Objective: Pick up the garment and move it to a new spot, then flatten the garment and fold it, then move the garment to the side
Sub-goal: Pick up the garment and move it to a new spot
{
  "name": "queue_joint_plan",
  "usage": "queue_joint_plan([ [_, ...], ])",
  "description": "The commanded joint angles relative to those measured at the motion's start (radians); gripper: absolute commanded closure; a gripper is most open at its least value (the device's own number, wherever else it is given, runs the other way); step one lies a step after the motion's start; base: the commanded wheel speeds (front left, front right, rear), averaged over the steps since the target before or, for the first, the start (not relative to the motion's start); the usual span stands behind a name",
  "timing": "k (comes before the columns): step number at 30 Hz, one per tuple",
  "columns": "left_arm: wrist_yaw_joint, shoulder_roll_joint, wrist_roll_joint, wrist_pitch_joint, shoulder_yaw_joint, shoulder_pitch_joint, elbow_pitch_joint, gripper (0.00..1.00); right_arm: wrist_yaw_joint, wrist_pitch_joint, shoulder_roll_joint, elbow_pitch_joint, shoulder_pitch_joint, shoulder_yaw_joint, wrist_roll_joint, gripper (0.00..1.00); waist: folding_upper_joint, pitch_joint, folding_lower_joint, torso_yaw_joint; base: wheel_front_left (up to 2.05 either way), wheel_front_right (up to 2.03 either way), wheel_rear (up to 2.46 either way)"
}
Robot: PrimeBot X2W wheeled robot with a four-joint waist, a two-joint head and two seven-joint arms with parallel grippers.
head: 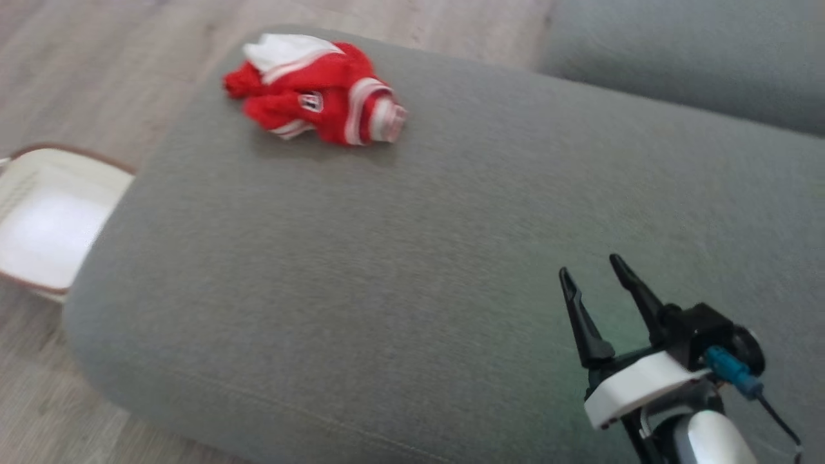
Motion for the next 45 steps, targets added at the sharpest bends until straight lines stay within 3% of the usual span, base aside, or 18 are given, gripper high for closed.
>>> queue_joint_plan([
  [1,-0.022,0.067,0.007,0.02,0.048,-0.123,-0.004,0.0,0.007,0.01,-0.006,-0.054,-0.054,0.015,-0.018,0.0,0.0,0.066,0.0,-0.075,0.0,0.0,0.0],
  [4,-0.095,0.096,0.001,0.078,0.01,-0.306,0.095,0.0,0.007,0.044,-0.006,-0.101,-0.07,0.014,-0.053,0.0,0.0,0.12,0.0,-0.134,0.0,0.0,0.0],
  [7,-0.162,0.09,0.022,0.154,-0.07,-0.493,0.201,0.0,0.007,0.073,-0.006,-0.153,-0.084,0.005,-0.084,0.0,0.0,0.176,0.0,-0.179,0.0,0.0,0.0],
  [13,-0.244,-0.001,0.064,0.259,-0.195,-0.771,0.425,0.0,0.007,0.129,-0.006,-0.269,-0.104,0.007,-0.132,0.0,0.0,0.305,0.0,-0.233,0.0,0.0,0.0],
  [22,-0.381,-0.164,0.032,0.32,-0.305,-0.89,0.708,0.0,0.007,0.172,-0.006,-0.392,-0.13,-0.025,-0.172,0.0,0.0,0.487,0.0,-0.238,0.0,0.0,0.0],
  [27,-0.431,-0.195,0.039,0.337,-0.358,-0.927,0.808,0.0,0.007,0.187,-0.006,-0.418,-0.13,-0.033,-0.189,0.0,0.0,0.534,0.0,-0.233,0.0,0.0,0.0],
  [33,-0.447,-0.219,0.042,0.32,-0.383,-0.964,0.918,0.0,0.007,0.193,-0.006,-0.434,-0.13,-0.035,-0.2,0.0,0.0,0.553,0.0,-0.24,0.0,0.0,0.0],
  [34,-0.448,-0.224,0.041,0.314,-0.385,-0.969,0.934,0.18,0.007,0.194,-0.006,-0.436,-0.131,-0.037,-0.201,0.0,0.0,0.553,0.0,-0.242,0.0,0.0,0.0],
  [35,-0.447,-0.228,0.044,0.299,-0.385,-0.975,0.949,0.64,0.007,0.194,-0.006,-0.438,-0.132,-0.039,-0.203,0.0,0.0,0.553,0.0,-0.243,0.0,0.0,0.0],
  [36,-0.444,-0.232,0.047,0.279,-0.383,-0.982,0.964,0.99,0.007,0.194,-0.006,-0.44,-0.133,-0.041,-0.204,0.0,0.0,0.552,0.0,-0.243,0.0,0.0,0.0],
  [45,-0.423,-0.267,0.069,0.128,-0.379,-1.036,1.06,1.0,0.007,0.184,-0.006,-0.41,-0.14,-0.036,-0.192,0.0,0.0,0.495,0.0,-0.24,0.0,0.0,0.0],
])
